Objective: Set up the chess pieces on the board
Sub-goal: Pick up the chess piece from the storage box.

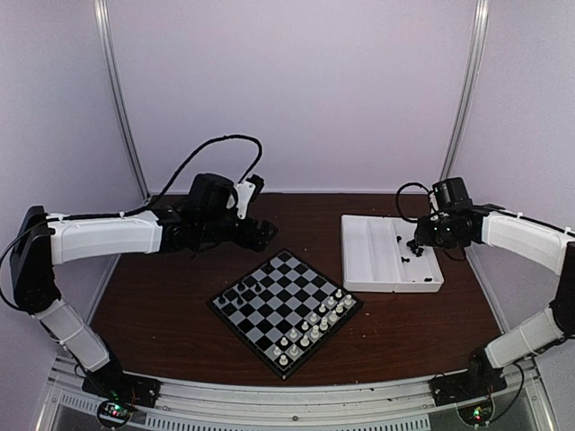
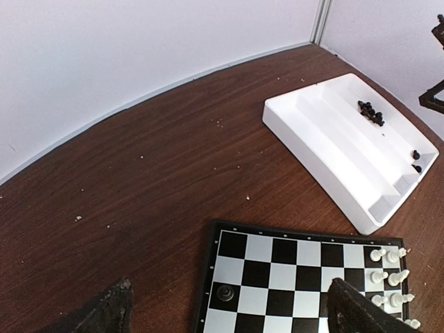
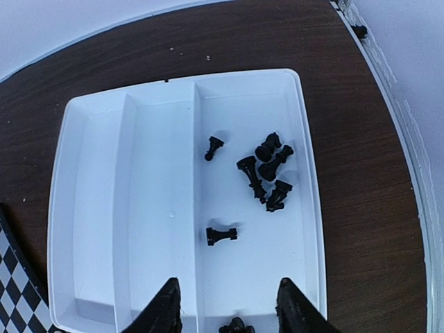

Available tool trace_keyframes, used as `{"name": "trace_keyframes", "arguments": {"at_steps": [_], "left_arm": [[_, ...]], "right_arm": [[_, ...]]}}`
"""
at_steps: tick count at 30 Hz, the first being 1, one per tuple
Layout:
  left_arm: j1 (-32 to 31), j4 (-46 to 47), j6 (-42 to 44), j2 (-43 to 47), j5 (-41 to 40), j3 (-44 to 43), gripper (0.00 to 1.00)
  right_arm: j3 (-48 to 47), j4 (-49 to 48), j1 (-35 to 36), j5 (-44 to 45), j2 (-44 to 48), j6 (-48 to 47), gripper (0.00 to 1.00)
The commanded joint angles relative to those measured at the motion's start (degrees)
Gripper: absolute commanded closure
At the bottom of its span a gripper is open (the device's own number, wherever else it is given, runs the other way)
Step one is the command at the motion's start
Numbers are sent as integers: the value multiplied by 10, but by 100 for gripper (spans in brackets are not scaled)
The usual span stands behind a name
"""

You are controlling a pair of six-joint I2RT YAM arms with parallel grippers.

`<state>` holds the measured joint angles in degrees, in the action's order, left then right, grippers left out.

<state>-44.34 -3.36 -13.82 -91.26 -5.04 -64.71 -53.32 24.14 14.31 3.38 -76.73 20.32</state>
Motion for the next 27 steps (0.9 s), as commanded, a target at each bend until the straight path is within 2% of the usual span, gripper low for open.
{"name": "trace_keyframes", "arguments": {"at_steps": [1, 8, 11, 15, 17, 18, 23, 27], "left_arm": [[3, 2, -1, 26, 12, 11, 3], [3, 14, 5, 57, 0, 34, 4], [3, 18, 4, 61, 0, 35, 4], [3, 19, 4, 61, 1, 34, 4], [3, 16, 5, 62, 2, 30, 4], [3, 11, 5, 63, 2, 27, 4], [3, 14, 11, 79, 0, 31, 4], [3, 15, 12, 83, 4, 34, 4]], "right_arm": [[-32, 35, -37, -26, -49, 4, 56], [-54, 4, -66, -80, -123, 90, 60], [-54, -21, -65, -98, -149, 186, 54], [-37, -53, -62, -86, -171, 319, 57], [-44, -31, -62, -58, -182, 390, 75], [-54, 3, -61, -42, -188, 417, 80], [-108, 83, -55, 1, -212, 494, 73], [-137, 103, -48, 9, -240, 528, 69]]}}
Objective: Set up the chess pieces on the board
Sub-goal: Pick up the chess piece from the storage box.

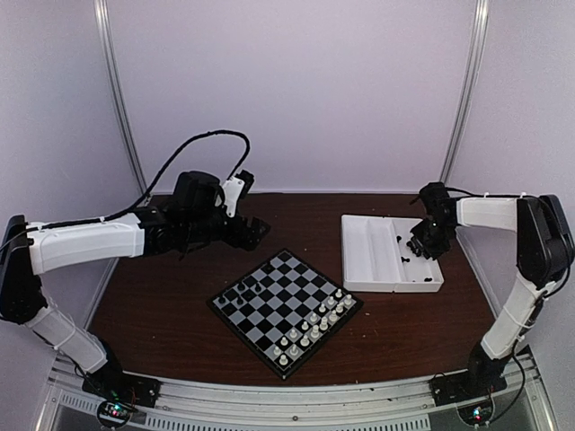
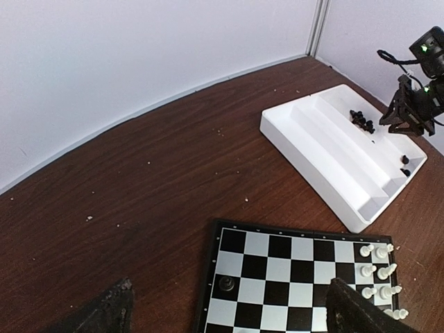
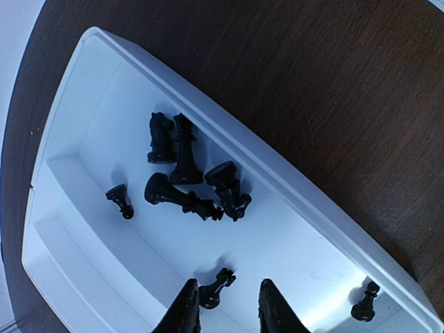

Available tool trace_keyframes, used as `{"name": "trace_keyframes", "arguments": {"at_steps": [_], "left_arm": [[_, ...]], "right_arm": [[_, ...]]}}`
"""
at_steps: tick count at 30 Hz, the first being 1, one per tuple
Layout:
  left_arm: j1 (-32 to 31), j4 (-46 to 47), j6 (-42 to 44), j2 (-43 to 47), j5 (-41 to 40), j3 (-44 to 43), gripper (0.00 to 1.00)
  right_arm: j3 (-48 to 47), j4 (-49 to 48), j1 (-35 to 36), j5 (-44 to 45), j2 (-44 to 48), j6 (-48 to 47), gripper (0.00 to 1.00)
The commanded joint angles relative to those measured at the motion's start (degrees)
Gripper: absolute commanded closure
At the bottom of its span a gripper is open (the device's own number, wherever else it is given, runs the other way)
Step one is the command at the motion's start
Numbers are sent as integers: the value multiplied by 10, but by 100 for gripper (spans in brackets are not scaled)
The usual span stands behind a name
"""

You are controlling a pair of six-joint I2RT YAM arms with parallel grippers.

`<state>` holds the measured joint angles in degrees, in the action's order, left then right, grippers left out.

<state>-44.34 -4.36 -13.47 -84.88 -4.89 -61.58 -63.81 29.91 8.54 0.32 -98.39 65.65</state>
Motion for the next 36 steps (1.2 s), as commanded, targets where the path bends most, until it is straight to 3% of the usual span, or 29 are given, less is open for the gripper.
{"name": "trace_keyframes", "arguments": {"at_steps": [1, 12, 19, 30, 36], "left_arm": [[3, 25, 8, 19, 5, 3, 4], [3, 32, 11, 46, 9, 31, 4], [3, 35, 15, 60, 4, 46, 3], [4, 39, 21, 69, -7, 59, 3], [3, 39, 24, 68, -13, 59, 3]], "right_arm": [[-41, 53, 12, 41, -31, 82, 68], [-64, 67, 18, 13, -79, 127, 64], [-72, 62, 22, 5, -93, 146, 54], [-98, 49, 33, -25, -144, 174, 59], [-106, 49, 34, -31, -151, 174, 71]]}}
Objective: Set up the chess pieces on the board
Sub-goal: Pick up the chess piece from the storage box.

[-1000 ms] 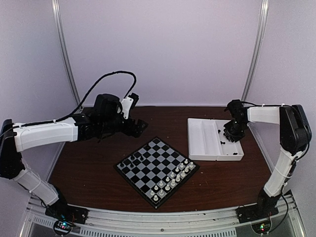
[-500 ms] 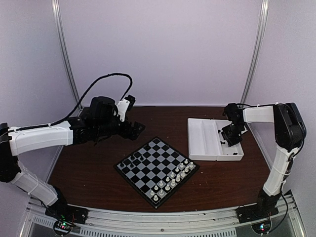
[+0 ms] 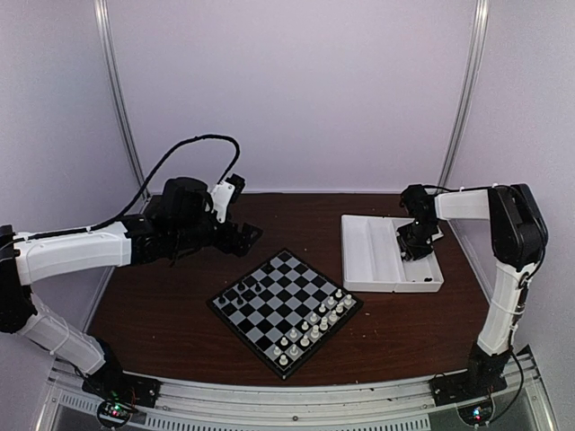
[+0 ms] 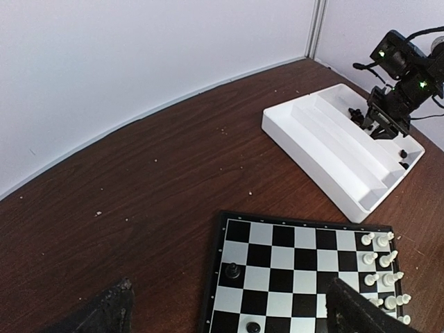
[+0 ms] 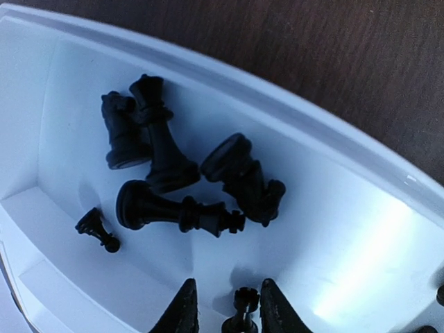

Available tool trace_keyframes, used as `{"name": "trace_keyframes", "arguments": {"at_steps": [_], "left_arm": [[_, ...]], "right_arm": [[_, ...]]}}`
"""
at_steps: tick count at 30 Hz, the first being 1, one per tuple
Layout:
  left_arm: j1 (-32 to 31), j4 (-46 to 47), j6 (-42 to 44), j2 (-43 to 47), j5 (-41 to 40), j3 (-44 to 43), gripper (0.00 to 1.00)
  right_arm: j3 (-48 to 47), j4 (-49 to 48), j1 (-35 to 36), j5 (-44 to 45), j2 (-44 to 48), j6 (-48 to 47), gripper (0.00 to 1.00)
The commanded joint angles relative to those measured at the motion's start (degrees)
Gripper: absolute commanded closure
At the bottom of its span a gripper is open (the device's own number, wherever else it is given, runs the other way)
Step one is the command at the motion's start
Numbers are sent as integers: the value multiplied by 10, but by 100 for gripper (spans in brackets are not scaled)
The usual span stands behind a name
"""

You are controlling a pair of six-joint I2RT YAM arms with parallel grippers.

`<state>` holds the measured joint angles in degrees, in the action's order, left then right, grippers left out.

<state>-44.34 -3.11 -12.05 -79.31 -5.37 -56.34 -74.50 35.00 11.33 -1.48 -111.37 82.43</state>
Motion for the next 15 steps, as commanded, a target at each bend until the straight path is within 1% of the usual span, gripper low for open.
{"name": "trace_keyframes", "arguments": {"at_steps": [1, 5, 8, 9, 11, 13, 15], "left_arm": [[3, 27, 10, 11, -8, 6, 3], [3, 27, 10, 9, -7, 7, 3], [3, 27, 9, 8, -7, 7, 3], [3, 27, 10, 8, -7, 7, 3], [3, 27, 9, 8, -7, 7, 3], [3, 27, 9, 9, -7, 7, 3], [3, 27, 10, 10, -8, 9, 3]], "right_arm": [[3, -5, 6, -11, -17, 5, 73], [10, -5, 6, 6, 4, -1, 82], [17, -11, 5, 12, 18, -4, 84], [18, -11, 4, 12, 22, -5, 88], [18, -8, 4, 24, 27, -11, 91], [18, -7, 2, 31, 32, -21, 95], [20, -7, 0, 37, 37, -31, 97]]}}
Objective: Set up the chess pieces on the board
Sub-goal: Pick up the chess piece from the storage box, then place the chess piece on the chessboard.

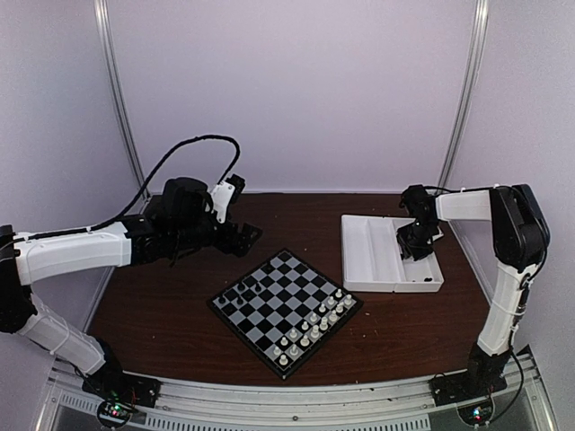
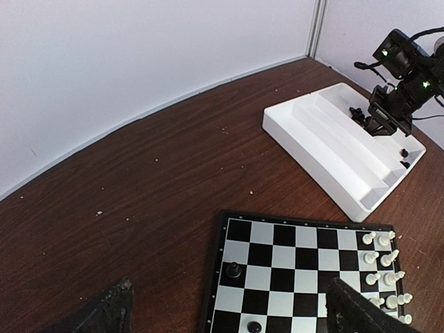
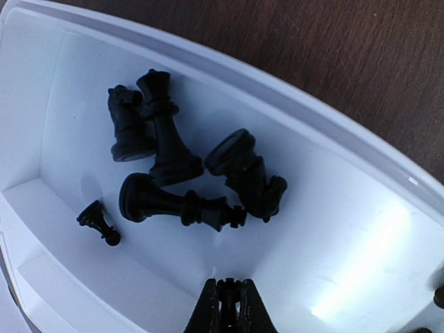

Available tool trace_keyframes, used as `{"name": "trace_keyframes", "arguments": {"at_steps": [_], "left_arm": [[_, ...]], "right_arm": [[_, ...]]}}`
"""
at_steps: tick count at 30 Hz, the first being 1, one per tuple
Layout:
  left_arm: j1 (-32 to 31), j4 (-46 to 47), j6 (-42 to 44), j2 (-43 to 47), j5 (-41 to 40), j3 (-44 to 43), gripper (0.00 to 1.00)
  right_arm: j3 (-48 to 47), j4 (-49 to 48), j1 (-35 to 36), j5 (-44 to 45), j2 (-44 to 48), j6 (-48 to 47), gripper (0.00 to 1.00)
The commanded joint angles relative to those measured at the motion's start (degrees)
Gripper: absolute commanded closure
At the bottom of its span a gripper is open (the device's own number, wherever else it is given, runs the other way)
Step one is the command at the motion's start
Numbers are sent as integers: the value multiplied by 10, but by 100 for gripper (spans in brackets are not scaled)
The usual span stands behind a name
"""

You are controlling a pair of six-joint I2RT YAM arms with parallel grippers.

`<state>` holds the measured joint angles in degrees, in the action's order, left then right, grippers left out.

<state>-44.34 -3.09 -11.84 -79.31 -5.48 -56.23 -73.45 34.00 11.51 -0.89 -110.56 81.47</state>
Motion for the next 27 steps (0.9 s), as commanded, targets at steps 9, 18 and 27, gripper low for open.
{"name": "trace_keyframes", "arguments": {"at_steps": [9, 18, 27], "left_arm": [[3, 27, 10, 7, -10, 8, 3], [3, 27, 13, 1, -14, 2, 4], [3, 24, 14, -8, -18, -8, 4]], "right_arm": [[6, 15, -1, 86, 87, -128, 97], [105, -160, 38, 108, 220, -428, 90], [154, -274, 112, 36, 267, -582, 89]]}}
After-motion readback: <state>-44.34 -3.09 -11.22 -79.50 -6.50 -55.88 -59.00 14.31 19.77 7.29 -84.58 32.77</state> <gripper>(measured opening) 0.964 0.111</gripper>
